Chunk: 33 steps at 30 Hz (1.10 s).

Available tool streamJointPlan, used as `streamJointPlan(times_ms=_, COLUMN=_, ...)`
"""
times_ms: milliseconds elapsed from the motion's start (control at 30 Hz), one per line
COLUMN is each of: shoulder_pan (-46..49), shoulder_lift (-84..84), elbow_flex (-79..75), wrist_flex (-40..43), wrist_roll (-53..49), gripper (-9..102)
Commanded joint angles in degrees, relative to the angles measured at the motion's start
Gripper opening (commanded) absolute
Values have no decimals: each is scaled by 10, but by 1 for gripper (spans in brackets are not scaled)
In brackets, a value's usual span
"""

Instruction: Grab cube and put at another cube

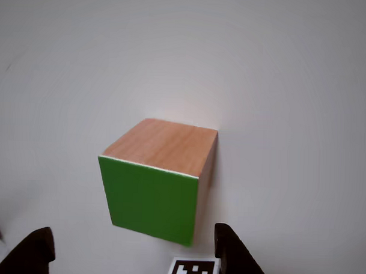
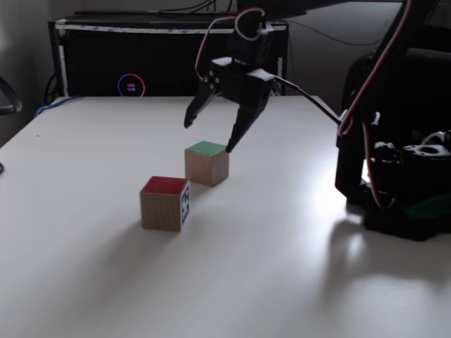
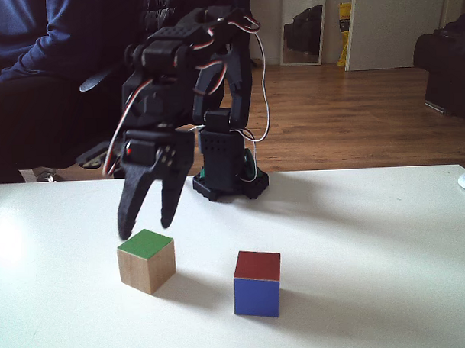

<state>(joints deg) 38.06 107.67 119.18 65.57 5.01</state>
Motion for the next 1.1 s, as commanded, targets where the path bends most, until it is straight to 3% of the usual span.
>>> streamJointPlan(times_ms=0, shoulder_pan=-9, shoulder_lift=-28, elbow_flex=-39, wrist_flex=-11, wrist_roll=4, gripper=43)
streamJointPlan(times_ms=1067, shoulder_pan=-14, shoulder_lift=-114, elbow_flex=14, wrist_flex=-120, wrist_roll=-3, gripper=37)
